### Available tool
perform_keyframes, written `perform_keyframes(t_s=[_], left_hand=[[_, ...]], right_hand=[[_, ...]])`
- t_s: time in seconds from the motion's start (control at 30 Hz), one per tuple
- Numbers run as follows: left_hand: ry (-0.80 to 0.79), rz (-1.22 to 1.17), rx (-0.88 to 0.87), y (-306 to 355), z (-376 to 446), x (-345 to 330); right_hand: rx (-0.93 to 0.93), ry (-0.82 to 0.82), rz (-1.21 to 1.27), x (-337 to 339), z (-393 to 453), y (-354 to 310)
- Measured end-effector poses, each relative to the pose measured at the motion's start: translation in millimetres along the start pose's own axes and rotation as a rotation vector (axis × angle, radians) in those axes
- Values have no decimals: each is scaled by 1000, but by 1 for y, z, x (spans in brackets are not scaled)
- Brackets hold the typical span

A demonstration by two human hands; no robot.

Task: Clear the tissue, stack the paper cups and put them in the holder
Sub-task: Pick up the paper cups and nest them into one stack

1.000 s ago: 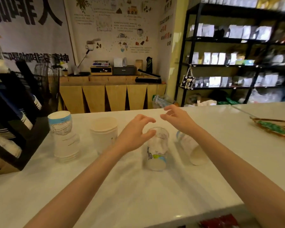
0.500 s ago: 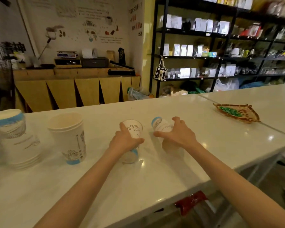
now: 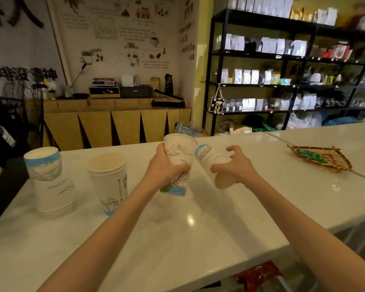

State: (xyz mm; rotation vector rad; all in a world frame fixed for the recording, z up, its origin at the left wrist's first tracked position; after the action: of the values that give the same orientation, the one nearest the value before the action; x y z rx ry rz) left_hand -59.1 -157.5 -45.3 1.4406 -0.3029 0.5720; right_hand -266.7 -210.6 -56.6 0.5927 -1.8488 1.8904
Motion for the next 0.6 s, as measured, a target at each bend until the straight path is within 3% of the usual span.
perform_keyframes(t_s=[0.13, 0.27, 0.47, 0.6], left_hand=[[159, -213, -204, 33, -13, 69], [328, -228, -330, 32, -27, 130], [481, -248, -298, -10, -37, 175], [469, -248, -234, -38, -38, 176]], right_hand=[[89, -52, 128, -17, 6, -29], [256, -98, 326, -38, 5, -70], [332, -121, 838, -63, -3, -131], [399, -176, 906, -69, -10, -175]])
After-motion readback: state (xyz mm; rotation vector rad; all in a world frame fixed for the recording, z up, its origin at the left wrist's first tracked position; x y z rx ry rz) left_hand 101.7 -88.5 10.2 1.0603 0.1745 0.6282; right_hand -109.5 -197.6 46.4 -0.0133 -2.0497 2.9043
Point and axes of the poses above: each hand's wrist, its own z-axis towards the middle knuckle, its own x-axis out of the back of the hand, y = z × x, the point moved 6 cm from there along z, towards the middle knuckle, and after that the axes turned 5 degrees about -y, right-handed, at the moved point
